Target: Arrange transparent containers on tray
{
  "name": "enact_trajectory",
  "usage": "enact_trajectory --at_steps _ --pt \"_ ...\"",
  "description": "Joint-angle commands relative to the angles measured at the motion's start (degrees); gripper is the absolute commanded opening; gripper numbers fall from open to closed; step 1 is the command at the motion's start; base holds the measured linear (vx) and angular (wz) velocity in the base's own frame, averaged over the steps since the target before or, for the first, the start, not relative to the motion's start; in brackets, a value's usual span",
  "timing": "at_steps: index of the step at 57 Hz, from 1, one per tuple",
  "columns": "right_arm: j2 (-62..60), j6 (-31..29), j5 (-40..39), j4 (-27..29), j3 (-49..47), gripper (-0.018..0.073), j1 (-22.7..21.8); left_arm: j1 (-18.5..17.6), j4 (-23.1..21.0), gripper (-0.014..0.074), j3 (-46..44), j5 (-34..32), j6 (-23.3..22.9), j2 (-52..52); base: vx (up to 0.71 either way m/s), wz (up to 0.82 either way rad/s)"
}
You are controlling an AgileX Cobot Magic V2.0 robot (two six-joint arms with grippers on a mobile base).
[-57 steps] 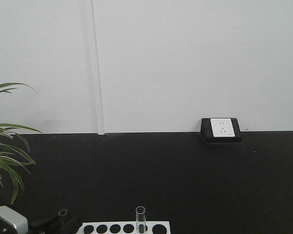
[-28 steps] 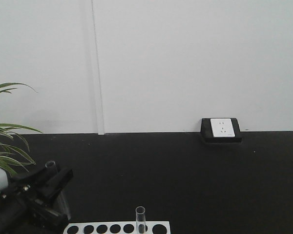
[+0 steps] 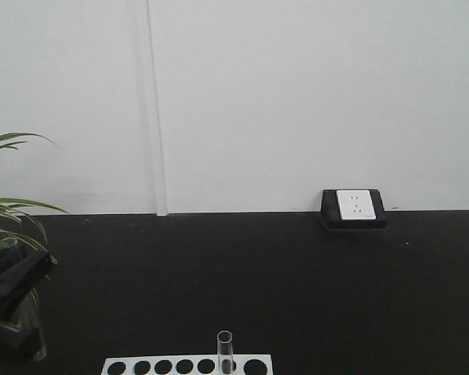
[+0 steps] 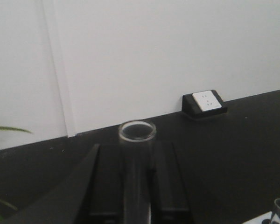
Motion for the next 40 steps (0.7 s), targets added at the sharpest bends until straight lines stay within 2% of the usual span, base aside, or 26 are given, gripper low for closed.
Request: enact_trajectory --at_steps 1,9,18,26,30,40 --pt "2.69 -0.29 -10.32 -0.52 0.71 0.0426 6.25 -0.34 -1.17 0.0111 -2.06 0.61 -0.25 -3.26 0.00 0.00" --pt "10.45 -0.80 -12.11 -0.84 1.29 0.0426 16.90 -0.34 -1.17 0.0111 -1.93 1.77 -0.25 -5.16 0.00 0.00" --pt "21.93 -0.49 -20.41 -1.62 1.29 0.0426 24.16 -0.34 -1.17 0.0111 -1.93 1.68 -0.25 -5.30 0.00 0.00" --pt "31.28 -0.44 -31.35 -1.62 1.22 0.0426 27.64 -0.34 -1.17 0.0111 -1.93 1.58 -0.25 -5.30 0.00 0.00" --pt "35.42 0.79 -36.09 -1.67 0.95 0.0426 27.70 -0.34 -1.17 0.0111 -1.93 1.58 -0.25 -5.30 0.00 0.00" --pt "43.43 3.63 -40.30 -2.68 -2.46 0.0426 27.70 -0.34 -1.17 0.0114 -1.93 1.52 -0.32 -5.30 0.00 0.00"
